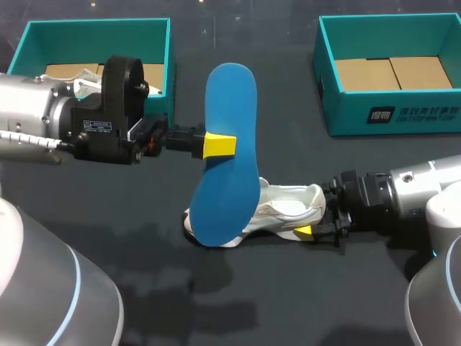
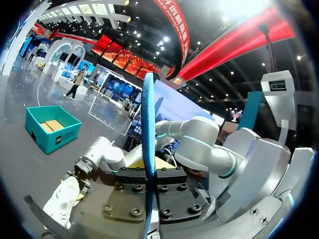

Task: Take the shoe out of the shoebox, open the shoe tongue, remove and reinsert the insole, then place the shoe into the shoebox

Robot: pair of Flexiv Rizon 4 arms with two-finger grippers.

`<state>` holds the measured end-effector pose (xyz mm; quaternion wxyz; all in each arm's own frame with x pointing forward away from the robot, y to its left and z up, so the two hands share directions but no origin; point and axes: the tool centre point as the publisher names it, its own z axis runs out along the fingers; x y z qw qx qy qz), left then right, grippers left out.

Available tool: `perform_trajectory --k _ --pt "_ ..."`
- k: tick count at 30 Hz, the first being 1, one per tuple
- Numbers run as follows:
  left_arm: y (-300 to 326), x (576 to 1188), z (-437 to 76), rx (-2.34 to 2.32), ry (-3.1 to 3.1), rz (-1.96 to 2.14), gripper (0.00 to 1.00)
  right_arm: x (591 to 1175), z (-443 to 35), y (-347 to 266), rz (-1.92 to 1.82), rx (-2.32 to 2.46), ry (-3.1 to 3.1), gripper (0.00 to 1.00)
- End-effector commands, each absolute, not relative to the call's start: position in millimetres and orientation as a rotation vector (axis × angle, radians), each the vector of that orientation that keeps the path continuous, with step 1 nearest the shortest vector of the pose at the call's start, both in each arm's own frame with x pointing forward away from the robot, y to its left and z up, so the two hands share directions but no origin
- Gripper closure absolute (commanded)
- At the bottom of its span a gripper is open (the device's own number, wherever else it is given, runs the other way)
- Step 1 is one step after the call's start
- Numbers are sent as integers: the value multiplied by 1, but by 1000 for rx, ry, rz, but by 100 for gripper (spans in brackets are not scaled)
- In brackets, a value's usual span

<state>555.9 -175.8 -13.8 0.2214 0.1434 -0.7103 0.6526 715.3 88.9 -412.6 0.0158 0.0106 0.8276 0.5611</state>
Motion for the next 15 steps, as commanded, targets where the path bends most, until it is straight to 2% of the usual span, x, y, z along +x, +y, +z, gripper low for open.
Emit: perform_trajectory --k 1,2,3,15 --pt "-176 555 -14 398 -1963 1806 100 716 -412 86 1718 33 2601 61" --pt "-176 555 -14 398 -1963 1806 100 716 -412 85 1716 32 2601 11" --pt "-176 555 -14 398 -1963 1806 100 716 -412 84 1711 33 2601 0" --pt "-176 555 -14 398 -1963 1806 100 712 -405 67 1571 77 2725 0"
